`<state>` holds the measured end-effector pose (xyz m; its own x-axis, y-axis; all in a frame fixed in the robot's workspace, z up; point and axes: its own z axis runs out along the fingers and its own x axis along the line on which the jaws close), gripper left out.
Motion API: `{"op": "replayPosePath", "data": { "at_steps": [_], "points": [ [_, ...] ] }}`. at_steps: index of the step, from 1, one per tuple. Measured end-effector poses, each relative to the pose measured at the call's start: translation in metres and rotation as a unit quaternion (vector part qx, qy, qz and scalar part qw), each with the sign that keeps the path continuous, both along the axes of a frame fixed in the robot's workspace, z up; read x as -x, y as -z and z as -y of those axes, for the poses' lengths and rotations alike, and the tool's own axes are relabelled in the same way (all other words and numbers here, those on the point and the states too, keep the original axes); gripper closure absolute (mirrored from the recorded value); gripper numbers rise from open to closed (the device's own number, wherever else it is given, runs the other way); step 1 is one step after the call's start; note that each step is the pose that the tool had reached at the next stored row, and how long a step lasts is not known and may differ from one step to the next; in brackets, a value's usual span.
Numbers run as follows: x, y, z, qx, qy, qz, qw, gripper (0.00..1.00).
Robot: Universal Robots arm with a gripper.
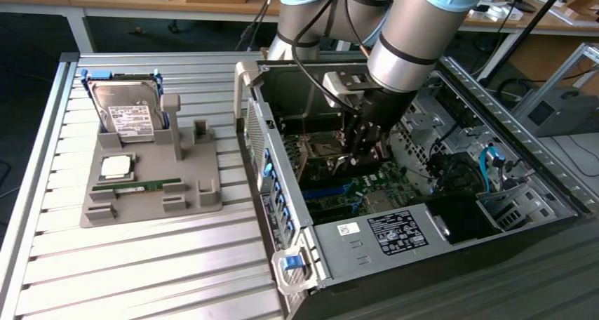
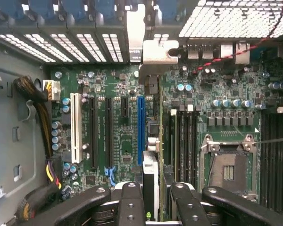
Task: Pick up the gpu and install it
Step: 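Insert the gpu into the slot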
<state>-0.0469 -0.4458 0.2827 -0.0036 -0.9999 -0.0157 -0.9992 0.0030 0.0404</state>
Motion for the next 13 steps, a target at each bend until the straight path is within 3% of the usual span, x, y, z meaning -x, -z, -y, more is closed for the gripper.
{"op": "replayPosePath", "data": {
  "at_steps": [7,13],
  "points": [
    [0.0077,0.0028,0.0029,0.0028,0.0,0.0,1.0,0.73],
    [0.0111,0.0098,0.0043,0.0077,0.0,0.0,1.0,0.73]
  ]
}}
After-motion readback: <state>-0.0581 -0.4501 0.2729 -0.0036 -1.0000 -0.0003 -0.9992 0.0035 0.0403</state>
